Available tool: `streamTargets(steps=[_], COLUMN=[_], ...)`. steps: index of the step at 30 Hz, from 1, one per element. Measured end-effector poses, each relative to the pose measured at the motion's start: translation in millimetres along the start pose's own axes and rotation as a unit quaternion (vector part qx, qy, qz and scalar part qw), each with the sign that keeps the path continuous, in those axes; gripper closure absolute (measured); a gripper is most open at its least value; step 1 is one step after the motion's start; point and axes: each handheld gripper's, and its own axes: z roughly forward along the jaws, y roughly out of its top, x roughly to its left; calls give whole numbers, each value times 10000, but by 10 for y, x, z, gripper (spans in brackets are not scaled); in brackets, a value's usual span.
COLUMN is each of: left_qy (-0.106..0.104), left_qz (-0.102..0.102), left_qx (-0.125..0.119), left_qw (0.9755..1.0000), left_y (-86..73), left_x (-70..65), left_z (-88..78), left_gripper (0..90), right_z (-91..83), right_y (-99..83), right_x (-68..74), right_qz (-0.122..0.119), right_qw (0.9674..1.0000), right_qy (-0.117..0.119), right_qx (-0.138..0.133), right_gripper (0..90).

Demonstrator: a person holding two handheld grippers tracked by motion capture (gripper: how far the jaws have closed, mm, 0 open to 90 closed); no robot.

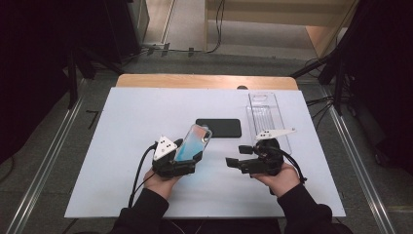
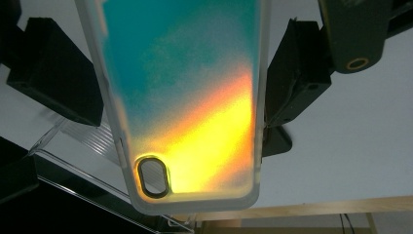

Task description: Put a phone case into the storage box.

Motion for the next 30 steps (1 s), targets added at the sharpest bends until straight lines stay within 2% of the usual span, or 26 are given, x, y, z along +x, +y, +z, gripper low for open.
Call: streamTargets(steps=[2, 3, 7, 12, 15, 17, 21, 25, 30], left_qy=[-26, -61, -127, -64, -3, -8, 11, 56, 67], left_qz=[-25, -69, -97, -21, 34, 42, -70, 46, 103], left_qx=[-44, -75, -131, -220, -369, -358, -410, -440, -469], left_qw=[10000, 9999, 9998, 9997, 9993, 9994, 9991, 9990, 9988], left_y=[-17, -28, -43, -47, -51, -51, -67, -67, -70], left_x=[-12, -24, -40, -76, -92, -88, -81, -93, -120], left_z=[6, 9, 9, -2, -16, -16, -19, -23, -19], left_gripper=[171, 171, 171, 171, 171, 171, 171, 171, 171], right_z=[7, 21, 50, 133, 164, 173, 216, 273, 356], right_y=[24, 74, 135, 219, 255, 264, 313, 394, 460], right_x=[5, 16, 26, 42, 39, 39, 50, 52, 60], right_qz=[-8, 17, 41, 103, 170, 192, 203, 320, 329], right_qw=[10000, 9999, 9998, 9998, 9997, 9997, 9996, 9993, 9993], right_qy=[-3, -83, -59, -33, -1, 7, 20, 48, 72], right_qx=[-50, -137, -182, -144, -153, -155, -169, -191, -181], right_gripper=[209, 209, 209, 209, 210, 210, 210, 210, 213])
